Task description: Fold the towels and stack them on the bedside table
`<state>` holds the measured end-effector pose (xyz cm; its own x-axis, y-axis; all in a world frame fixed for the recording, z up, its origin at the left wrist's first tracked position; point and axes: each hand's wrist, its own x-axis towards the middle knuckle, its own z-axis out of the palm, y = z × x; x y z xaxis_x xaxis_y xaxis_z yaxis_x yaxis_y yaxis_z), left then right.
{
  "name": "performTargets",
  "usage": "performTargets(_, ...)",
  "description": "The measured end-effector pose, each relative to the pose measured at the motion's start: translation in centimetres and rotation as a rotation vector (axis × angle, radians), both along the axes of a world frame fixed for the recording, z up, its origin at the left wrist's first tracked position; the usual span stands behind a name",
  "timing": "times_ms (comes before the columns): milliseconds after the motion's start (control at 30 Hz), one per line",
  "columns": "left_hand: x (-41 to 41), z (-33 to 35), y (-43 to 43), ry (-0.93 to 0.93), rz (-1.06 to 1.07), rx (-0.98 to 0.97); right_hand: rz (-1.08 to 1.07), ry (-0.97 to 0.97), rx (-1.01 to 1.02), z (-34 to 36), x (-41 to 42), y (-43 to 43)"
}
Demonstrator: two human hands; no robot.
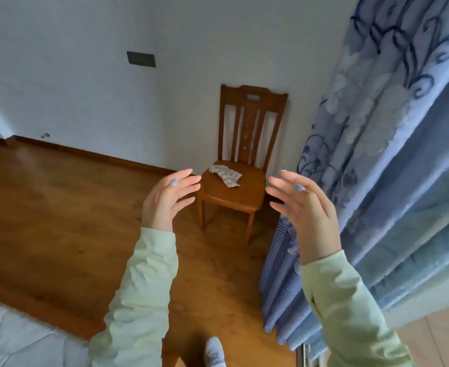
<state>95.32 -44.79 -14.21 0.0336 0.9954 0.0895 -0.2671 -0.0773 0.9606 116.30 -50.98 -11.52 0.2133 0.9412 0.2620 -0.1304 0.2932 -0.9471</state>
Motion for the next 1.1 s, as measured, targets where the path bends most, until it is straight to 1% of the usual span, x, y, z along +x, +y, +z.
performTargets(133, 0.7, 0.7, 7.4, 0.009, 0.015, 0.018, 0.005, -0.032, 0.011, -0.1, 0.2, 8.4)
performTargets(267, 0.6, 1.5, 14.2, 0.011, 0.022, -0.005, -0.002, 0.025, 0.040, 0.2, 1.0, 15.7)
performTargets(400, 0.5, 1.5, 19.6, 0.024, 0.031, -0.011, -0.013, 0.075, 0.022, 0.2, 1.6, 21.7)
performTargets(533, 0.6, 0.8, 24.0, 0.040, 0.130, -0.020, 0.000, 0.089, -0.047, -0.6, 1.9, 27.3)
performTargets(633, 1.1, 0.3, 27.4, 0.060, 0.152, -0.028, 0.013, 0.095, -0.079, -1.3, 2.1, 31.3)
performTargets(700, 1.6, 0.0, 30.5, 0.068, 0.168, -0.020, -0.002, 0.111, -0.090, -1.5, 2.4, 34.4)
performTargets(833, 4.0, -0.3, 37.3, 0.100, 0.199, 0.014, -0.072, 0.073, -0.098, -1.3, 3.8, 41.0)
performTargets(967, 6.7, 0.1, 43.9, 0.139, 0.138, 0.037, -0.116, 0.059, -0.107, -1.0, 6.0, 46.5)
performTargets(1100, 8.8, -1.5, 49.7, 0.168, 0.092, 0.028, -0.132, 0.006, -0.129, -2.1, 8.1, 51.3)
